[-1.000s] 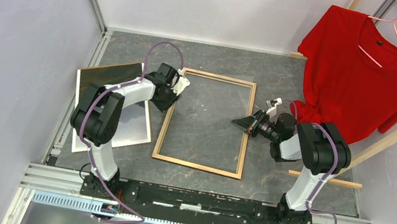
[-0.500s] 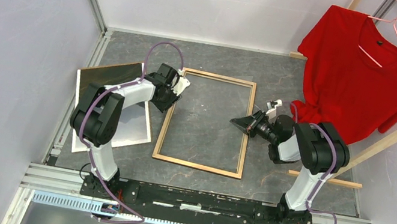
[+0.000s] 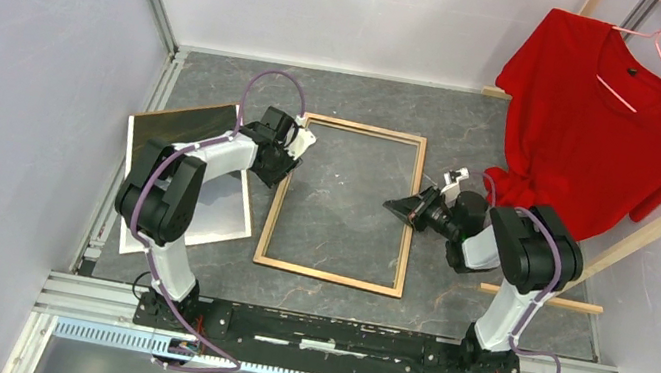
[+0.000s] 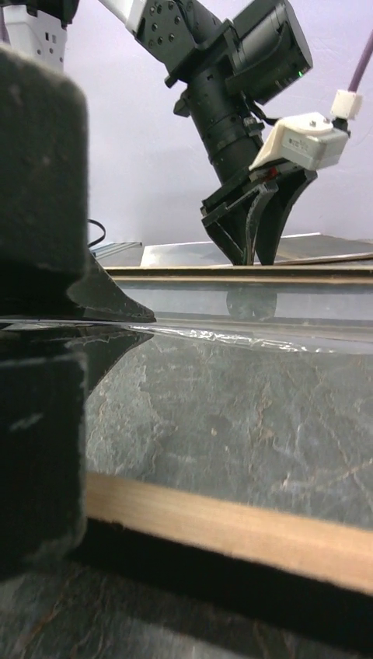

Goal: Put the photo into the frame
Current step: Place the photo frame item in the photo frame.

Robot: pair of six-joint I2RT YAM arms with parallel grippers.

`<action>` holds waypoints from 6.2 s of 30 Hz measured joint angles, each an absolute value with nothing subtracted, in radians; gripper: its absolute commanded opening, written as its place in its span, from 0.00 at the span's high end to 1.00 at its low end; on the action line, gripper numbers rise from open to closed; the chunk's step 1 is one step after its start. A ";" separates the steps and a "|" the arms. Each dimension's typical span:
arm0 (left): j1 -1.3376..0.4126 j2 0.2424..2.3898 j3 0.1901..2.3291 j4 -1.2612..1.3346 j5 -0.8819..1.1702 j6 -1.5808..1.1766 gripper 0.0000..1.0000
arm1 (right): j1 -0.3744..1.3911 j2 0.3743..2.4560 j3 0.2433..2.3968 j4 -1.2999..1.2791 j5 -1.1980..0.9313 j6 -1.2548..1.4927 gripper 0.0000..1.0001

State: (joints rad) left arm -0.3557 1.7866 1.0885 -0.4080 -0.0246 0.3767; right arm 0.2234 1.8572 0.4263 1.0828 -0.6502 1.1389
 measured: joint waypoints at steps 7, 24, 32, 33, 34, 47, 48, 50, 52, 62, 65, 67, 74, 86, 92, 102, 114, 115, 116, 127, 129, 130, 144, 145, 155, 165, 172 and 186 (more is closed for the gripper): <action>-0.356 1.785 1.086 -0.405 -0.025 0.377 0.49 | 0.237 1.810 0.421 1.141 -0.659 1.136 0.97; -0.356 1.785 1.085 -0.405 -0.026 0.377 0.49 | 0.249 1.810 0.394 1.349 -0.680 1.193 0.98; -0.356 1.785 1.085 -0.404 -0.026 0.377 0.49 | 0.249 1.826 0.394 1.368 -0.672 1.212 0.99; -0.356 1.785 1.085 -0.404 -0.026 0.377 0.49 | 0.249 1.829 0.394 1.371 -0.671 1.212 0.99; -0.356 1.785 1.085 -0.404 -0.026 0.377 0.49 | 0.249 1.831 0.394 1.373 -0.670 1.214 0.98; -0.356 1.785 1.085 -0.404 -0.027 0.377 0.49 | 0.249 1.860 0.394 1.402 -0.662 1.234 0.99; -0.356 1.785 1.085 -0.404 -0.027 0.377 0.49 | 0.249 1.864 0.394 1.406 -0.660 1.236 0.99; -0.356 1.785 1.085 -0.404 -0.027 0.377 0.49 | 0.249 1.873 0.395 1.408 -0.656 1.243 0.99; -0.356 1.785 1.085 -0.404 -0.027 0.377 0.49 | 0.250 1.885 0.398 1.417 -0.654 1.254 0.98; -0.356 1.785 1.085 -0.405 -0.027 0.377 0.49 | 0.258 1.913 0.424 1.420 -0.654 1.283 0.98; -0.356 1.785 1.085 -0.405 -0.027 0.377 0.49 | 0.258 1.913 0.424 1.420 -0.654 1.283 0.98; -0.356 1.785 1.085 -0.405 -0.027 0.377 0.49 | 0.258 1.913 0.423 1.420 -0.654 1.283 0.97; -0.356 1.785 1.085 -0.405 -0.027 0.377 0.49 | 0.258 1.913 0.419 1.407 -0.659 1.281 0.92; -0.356 1.785 1.085 -0.405 -0.043 0.378 0.49 | 0.270 1.861 0.418 1.209 -0.680 1.198 0.91; -0.356 1.785 1.085 -0.405 -0.043 0.378 0.50 | 0.271 1.861 0.419 1.211 -0.682 1.217 0.85; -0.356 1.785 1.085 -0.405 -0.043 0.378 0.49 | 0.277 1.817 0.471 1.000 -0.688 1.111 0.58; -0.356 1.785 1.085 -0.405 -0.043 0.378 0.49 | 0.315 1.761 0.630 0.501 -0.625 0.806 0.51; -0.356 1.785 1.085 -0.405 -0.043 0.378 0.49 | 0.319 1.760 0.644 0.462 -0.616 0.785 0.47; -0.356 1.785 1.085 -0.405 -0.043 0.378 0.49 | 0.325 1.758 0.660 0.422 -0.606 0.765 0.45; -0.358 1.785 1.082 -0.402 -0.043 0.381 0.49 | 0.373 1.702 0.807 0.103 -0.484 0.559 0.20; -0.358 1.785 1.082 -0.401 -0.043 0.384 0.49 | 0.374 1.700 0.818 0.066 -0.462 0.535 0.02; -0.359 1.785 1.082 -0.400 -0.043 0.384 0.49 | 0.376 1.695 0.821 0.057 -0.461 0.528 0.02; -0.367 1.784 1.081 -0.393 -0.027 0.386 0.48 | 0.392 1.629 0.867 -0.144 -0.252 0.445 0.02; -0.367 1.784 1.081 -0.393 -0.024 0.386 0.48 | 0.392 1.625 0.874 -0.160 -0.236 0.437 0.02; -0.367 1.784 1.081 -0.393 -0.023 0.386 0.48 | 0.392 1.543 0.920 -0.274 -0.112 0.371 0.02; -0.367 1.784 1.080 -0.392 -0.019 0.385 0.48 | 0.351 1.489 0.918 -0.306 -0.073 0.347 0.02; -0.381 1.784 1.080 -0.387 0.011 0.384 0.48 | 0.318 1.438 0.907 -0.260 -0.115 0.350 0.02; -0.353 1.803 1.226 -0.554 0.083 0.383 0.20 | 0.381 1.430 0.909 -0.213 -0.199 0.376 0.02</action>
State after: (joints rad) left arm -0.3531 1.8034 1.2259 -0.5541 0.0830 0.3832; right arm 0.3813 1.4300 0.9089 -0.2131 -0.1989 0.3756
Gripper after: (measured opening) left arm 0.728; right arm 0.979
